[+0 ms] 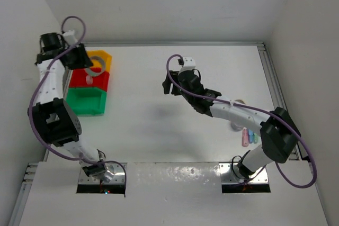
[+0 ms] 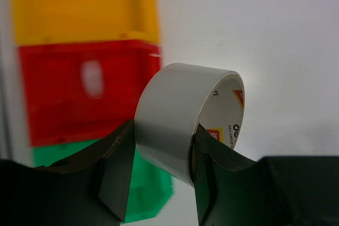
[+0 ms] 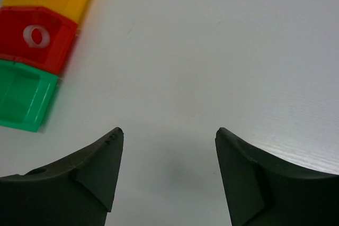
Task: Sort the stationery into containers
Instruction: Place the stationery in the storage box.
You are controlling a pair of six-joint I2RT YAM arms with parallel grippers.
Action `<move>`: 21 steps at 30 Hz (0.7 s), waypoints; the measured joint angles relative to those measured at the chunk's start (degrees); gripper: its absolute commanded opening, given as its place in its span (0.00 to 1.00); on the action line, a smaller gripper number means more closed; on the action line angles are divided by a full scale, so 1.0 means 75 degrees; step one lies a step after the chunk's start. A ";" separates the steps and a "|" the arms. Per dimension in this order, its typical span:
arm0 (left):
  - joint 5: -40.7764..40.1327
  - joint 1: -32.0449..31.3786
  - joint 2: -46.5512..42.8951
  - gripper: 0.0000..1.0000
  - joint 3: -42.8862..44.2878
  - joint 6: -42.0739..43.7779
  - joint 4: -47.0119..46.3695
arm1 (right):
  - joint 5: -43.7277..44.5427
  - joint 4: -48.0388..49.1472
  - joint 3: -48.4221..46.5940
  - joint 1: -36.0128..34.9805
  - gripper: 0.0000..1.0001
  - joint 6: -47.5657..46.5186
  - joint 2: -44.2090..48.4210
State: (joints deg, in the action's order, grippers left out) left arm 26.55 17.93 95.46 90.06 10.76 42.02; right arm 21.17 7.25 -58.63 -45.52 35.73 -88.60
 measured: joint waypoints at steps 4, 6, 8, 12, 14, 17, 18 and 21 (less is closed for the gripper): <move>-0.0055 0.1145 0.0396 0.00 0.0082 0.0219 -0.0099 | 0.0122 -0.0009 0.0289 0.0067 0.70 -0.0026 0.0143; 0.0029 0.1297 0.0816 0.00 0.0256 0.0254 -0.0087 | 0.0128 -0.0038 0.0402 0.0067 0.70 -0.0029 0.0143; 0.0128 0.1361 0.1335 0.00 0.0519 0.0254 -0.0105 | 0.0131 -0.0076 0.0478 0.0067 0.70 -0.0055 0.0143; 0.0224 0.1387 0.2279 0.00 0.1070 0.0248 -0.0114 | 0.0149 -0.0140 0.0495 0.0067 0.70 -0.0117 0.0143; 0.0207 0.1393 0.2567 0.00 0.1195 0.0245 -0.0119 | 0.0166 -0.0172 0.0495 0.0073 0.70 -0.0137 0.0143; 0.0192 0.1425 0.2844 0.00 0.1247 0.0236 -0.0195 | 0.0181 -0.0210 0.0495 0.0085 0.70 -0.0146 0.0143; 0.0195 0.1437 0.2891 0.00 0.1250 0.0224 -0.0207 | 0.0181 -0.0216 0.0495 0.0093 0.70 -0.0146 0.0143; 0.0195 0.1469 0.2955 0.00 0.1256 0.0172 -0.0242 | 0.0181 -0.0251 0.0498 0.0096 0.70 -0.0149 0.0143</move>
State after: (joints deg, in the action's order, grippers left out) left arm 28.01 28.95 117.62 99.48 12.05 40.21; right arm 22.52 5.37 -54.89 -44.80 34.61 -87.53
